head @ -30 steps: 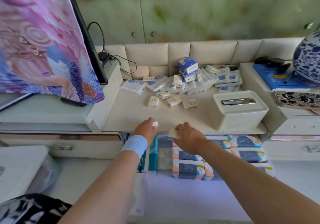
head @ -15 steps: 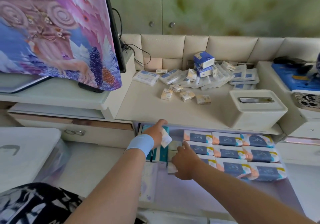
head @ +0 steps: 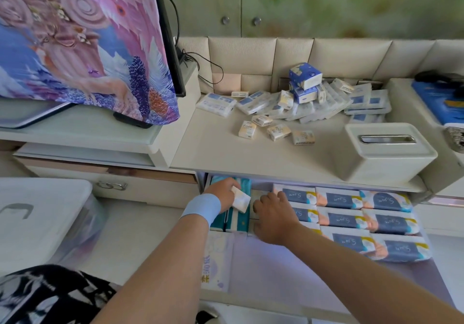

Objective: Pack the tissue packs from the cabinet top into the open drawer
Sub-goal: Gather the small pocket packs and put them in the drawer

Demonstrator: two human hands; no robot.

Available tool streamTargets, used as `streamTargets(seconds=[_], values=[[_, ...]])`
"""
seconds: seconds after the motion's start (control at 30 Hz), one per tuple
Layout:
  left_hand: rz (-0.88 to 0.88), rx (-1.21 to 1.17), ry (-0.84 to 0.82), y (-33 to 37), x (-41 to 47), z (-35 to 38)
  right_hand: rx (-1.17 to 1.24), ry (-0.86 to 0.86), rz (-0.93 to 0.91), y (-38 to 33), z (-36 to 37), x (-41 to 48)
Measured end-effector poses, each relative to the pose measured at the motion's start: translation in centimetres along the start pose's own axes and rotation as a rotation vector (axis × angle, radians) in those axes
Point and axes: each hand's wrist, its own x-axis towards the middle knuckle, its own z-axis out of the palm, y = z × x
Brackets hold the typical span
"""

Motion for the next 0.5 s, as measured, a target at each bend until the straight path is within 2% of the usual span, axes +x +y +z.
streamTargets(seconds=[0.1, 0.17, 0.23, 0.3, 0.43, 0.5], values=[[-0.008, -0.058, 0.014, 0.6, -0.1, 0.2, 0.425, 0.239, 0.097, 0.8, -1.5, 0.1], [0.004, -0.124, -0.006, 1.5, -0.2, 0.6, 0.693, 0.224, 0.136, 1.1, -2.0, 0.1], [0.015, -0.156, -0.022, 2.4, -0.2, 1.1, 0.791, 0.142, 0.149, 1.3, -2.2, 0.0], [0.034, -0.120, -0.042, 3.1, -0.3, 1.8, 0.745, 0.113, 0.151, 1.6, -2.1, -0.3], [0.149, 0.356, -0.052, 2.7, -0.4, 2.6, 0.424, 0.095, 0.071, 1.9, -0.9, -0.8], [0.205, 0.489, -0.063, 2.0, -0.5, 2.8, 0.234, 0.058, 0.032, 1.6, -0.4, -0.9]])
